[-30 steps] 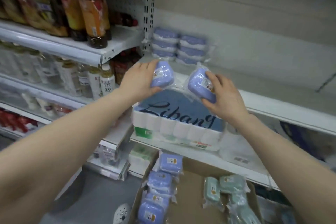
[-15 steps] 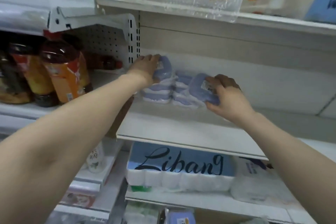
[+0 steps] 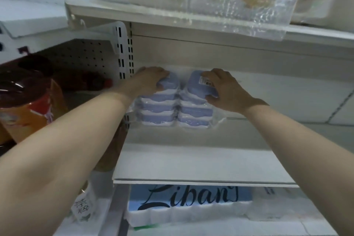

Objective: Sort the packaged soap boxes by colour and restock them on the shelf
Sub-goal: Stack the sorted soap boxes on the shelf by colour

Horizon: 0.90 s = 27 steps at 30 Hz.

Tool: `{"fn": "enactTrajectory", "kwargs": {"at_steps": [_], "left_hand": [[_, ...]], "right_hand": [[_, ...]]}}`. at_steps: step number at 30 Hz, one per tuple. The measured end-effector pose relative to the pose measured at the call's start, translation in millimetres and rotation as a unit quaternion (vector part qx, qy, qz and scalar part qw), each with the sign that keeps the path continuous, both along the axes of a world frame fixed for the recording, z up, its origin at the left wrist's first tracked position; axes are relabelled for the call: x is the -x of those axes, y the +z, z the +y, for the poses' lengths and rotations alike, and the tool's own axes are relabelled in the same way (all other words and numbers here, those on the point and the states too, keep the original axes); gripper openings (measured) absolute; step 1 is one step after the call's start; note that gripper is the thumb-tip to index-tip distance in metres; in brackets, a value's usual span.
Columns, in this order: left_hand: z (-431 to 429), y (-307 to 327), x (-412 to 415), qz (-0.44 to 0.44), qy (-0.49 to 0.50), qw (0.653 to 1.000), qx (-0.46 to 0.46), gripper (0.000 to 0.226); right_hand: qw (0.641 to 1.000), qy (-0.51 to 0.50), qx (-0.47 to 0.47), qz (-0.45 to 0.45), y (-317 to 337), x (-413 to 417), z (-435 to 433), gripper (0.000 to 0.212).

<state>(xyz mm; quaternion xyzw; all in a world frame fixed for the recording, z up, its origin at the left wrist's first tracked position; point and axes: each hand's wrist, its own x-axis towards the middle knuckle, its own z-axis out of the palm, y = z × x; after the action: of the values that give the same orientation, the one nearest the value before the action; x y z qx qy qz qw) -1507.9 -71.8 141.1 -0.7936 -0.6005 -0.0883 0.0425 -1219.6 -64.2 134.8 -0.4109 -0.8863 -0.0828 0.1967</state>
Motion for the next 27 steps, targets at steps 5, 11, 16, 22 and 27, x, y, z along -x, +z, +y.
{"fn": "enactTrajectory", "kwargs": {"at_steps": [5, 11, 16, 22, 27], "left_hand": [[-6.0, -22.5, -6.4, 0.045, 0.015, 0.993, -0.11, 0.056], [-5.7, -39.6, -6.3, 0.073, 0.014, 0.985, -0.153, 0.09], [-0.3, -45.0, -2.6, 0.104, 0.012, 0.977, -0.187, 0.096], [-0.2, -45.8, -0.3, 0.12, 0.004, 0.973, -0.198, 0.099], [-9.4, -42.5, -6.8, 0.126, 0.022, 0.974, -0.189, 0.098]], "right_hand": [[0.999, 0.016, 0.045, -0.003, 1.9, 18.5, 25.6, 0.056], [1.0, -0.015, -0.019, -0.005, -17.2, 23.1, 27.7, 0.056], [0.995, -0.015, -0.087, -0.053, -37.6, 21.3, 36.9, 0.071], [0.99, -0.023, -0.116, -0.071, -48.9, 20.3, 45.7, 0.067], [0.989, -0.045, -0.111, -0.093, -41.7, 21.2, 36.8, 0.069]]}}
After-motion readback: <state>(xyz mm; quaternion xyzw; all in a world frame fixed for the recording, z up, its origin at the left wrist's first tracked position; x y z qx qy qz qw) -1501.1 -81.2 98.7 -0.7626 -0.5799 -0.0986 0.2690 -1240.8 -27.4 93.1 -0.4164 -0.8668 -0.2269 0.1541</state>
